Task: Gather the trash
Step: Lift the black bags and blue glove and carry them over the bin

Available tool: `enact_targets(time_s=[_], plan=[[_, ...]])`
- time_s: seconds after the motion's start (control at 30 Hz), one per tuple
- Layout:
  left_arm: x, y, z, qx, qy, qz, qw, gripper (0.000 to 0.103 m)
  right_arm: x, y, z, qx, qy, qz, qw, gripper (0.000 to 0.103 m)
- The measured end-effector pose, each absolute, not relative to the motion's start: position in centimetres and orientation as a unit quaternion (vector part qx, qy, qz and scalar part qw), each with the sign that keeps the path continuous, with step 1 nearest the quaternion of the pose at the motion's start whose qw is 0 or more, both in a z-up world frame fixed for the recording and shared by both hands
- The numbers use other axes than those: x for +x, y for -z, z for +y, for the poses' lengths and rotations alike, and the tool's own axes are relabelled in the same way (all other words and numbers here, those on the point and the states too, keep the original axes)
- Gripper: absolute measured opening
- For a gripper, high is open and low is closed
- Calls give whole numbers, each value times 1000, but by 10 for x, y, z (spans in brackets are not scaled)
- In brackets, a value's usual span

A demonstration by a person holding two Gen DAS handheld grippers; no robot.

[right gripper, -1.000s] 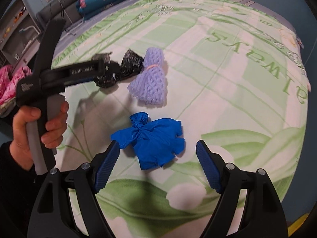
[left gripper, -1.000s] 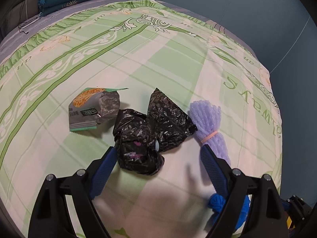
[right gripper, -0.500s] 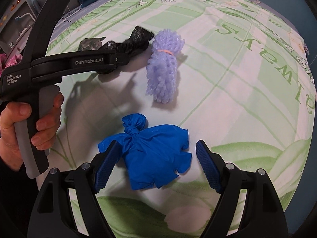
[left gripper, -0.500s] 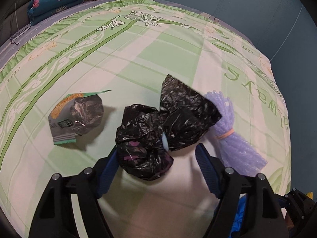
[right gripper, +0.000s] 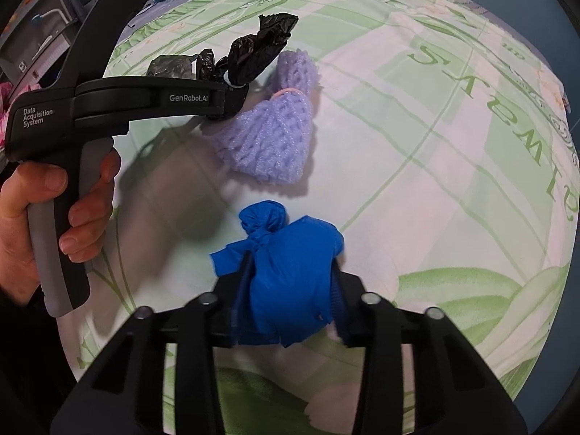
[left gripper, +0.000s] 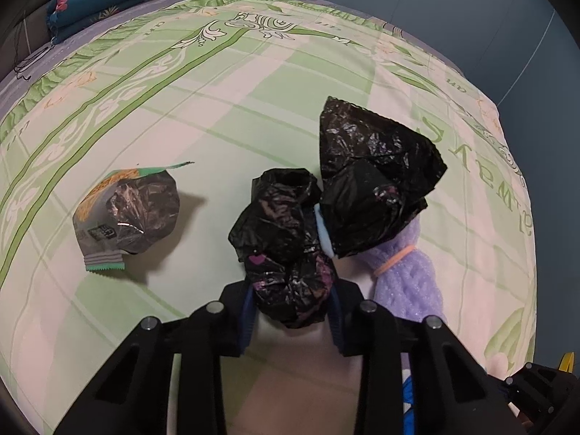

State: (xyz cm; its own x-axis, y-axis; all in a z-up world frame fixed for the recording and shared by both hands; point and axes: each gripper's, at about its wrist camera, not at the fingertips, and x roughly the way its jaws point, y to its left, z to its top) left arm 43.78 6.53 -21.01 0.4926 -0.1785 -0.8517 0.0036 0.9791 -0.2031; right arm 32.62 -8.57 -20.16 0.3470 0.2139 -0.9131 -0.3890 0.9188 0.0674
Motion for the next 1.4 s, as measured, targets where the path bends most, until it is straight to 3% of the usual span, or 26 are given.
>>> enact_targets(time_s=[0.27, 1.0, 1.4], plan=[[423, 194, 73, -102, 59, 485, 866, 26, 321, 189, -81, -91, -190, 528, 822, 20], [280, 112, 80, -132, 92, 403, 901, 26, 231, 117, -134, -16, -170, 497, 851, 20], [204, 77, 43, -95, 128, 358, 920, 26, 166, 86, -202, 57, -126, 469, 872, 20]])
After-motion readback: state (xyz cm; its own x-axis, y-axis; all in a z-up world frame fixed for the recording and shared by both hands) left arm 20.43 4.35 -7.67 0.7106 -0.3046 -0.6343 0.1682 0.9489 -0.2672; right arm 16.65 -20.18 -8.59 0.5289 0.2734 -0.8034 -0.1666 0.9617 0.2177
